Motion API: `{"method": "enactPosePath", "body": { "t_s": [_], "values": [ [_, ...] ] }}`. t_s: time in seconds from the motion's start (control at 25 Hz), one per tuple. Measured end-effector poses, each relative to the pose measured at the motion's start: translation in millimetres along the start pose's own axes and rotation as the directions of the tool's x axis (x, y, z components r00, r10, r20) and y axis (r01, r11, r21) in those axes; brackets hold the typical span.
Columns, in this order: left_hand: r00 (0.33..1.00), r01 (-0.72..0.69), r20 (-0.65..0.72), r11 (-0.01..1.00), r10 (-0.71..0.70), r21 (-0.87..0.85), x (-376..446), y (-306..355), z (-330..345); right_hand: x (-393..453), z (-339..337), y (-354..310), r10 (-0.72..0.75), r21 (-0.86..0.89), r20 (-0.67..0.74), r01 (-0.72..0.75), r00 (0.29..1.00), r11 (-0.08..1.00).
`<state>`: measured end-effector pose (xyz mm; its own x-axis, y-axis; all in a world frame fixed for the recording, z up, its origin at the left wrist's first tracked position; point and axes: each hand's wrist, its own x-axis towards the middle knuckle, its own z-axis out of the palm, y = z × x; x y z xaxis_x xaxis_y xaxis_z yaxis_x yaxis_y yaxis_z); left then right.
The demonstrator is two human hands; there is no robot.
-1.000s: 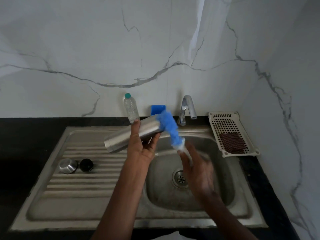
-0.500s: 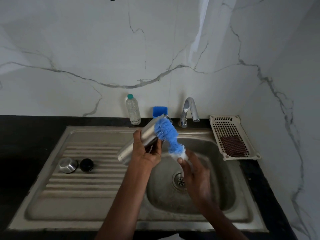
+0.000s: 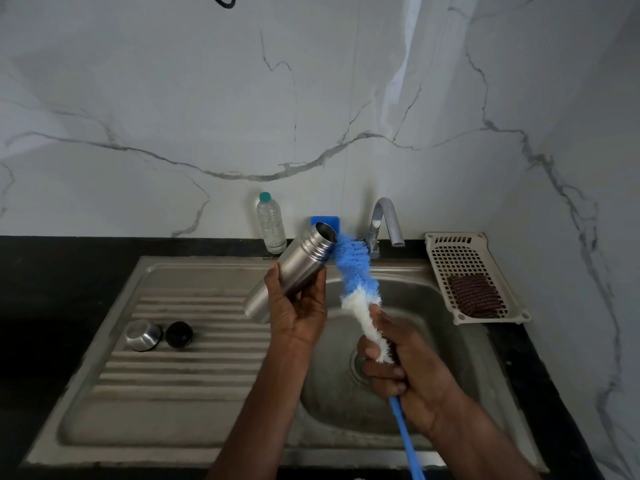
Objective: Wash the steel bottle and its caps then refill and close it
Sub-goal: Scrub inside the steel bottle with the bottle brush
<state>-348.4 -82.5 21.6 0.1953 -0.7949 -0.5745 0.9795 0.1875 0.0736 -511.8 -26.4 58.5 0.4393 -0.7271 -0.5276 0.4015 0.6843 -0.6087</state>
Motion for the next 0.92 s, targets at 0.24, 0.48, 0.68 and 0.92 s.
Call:
{"method": "enactPosePath", "body": {
  "t_s": [0.24, 0.48, 0.68, 0.92],
  "values": [
    [0.995, -0.034, 0.1, 0.994, 0.024, 0.099, 0.6, -5.3, 1.9, 6.3, 10.7, -21.7, 0.079, 0.146, 0.034, -0.083, 0.996, 0.986],
    [0.995, -0.025, 0.099, 0.981, 0.006, 0.194, 13.3, -0.7, -7.0, 15.1, 8.6, -24.9, 0.083, 0.127, 0.045, -0.088, 0.996, 0.988],
    [0.998, -0.028, -0.038, 0.897, 0.05, 0.44, 9.8, 21.1, -15.4, 14.1, -15.6, -25.7, -0.19, -0.738, 0.061, 0.173, 0.98, 0.653],
    [0.988, 0.111, 0.038, 0.864, -0.149, 0.491, 0.9, 42.8, -19.2, -3.2, -35.8, -15.3, -0.42, -0.64, 0.143, 0.407, 0.896, 0.652]
  ]
}}
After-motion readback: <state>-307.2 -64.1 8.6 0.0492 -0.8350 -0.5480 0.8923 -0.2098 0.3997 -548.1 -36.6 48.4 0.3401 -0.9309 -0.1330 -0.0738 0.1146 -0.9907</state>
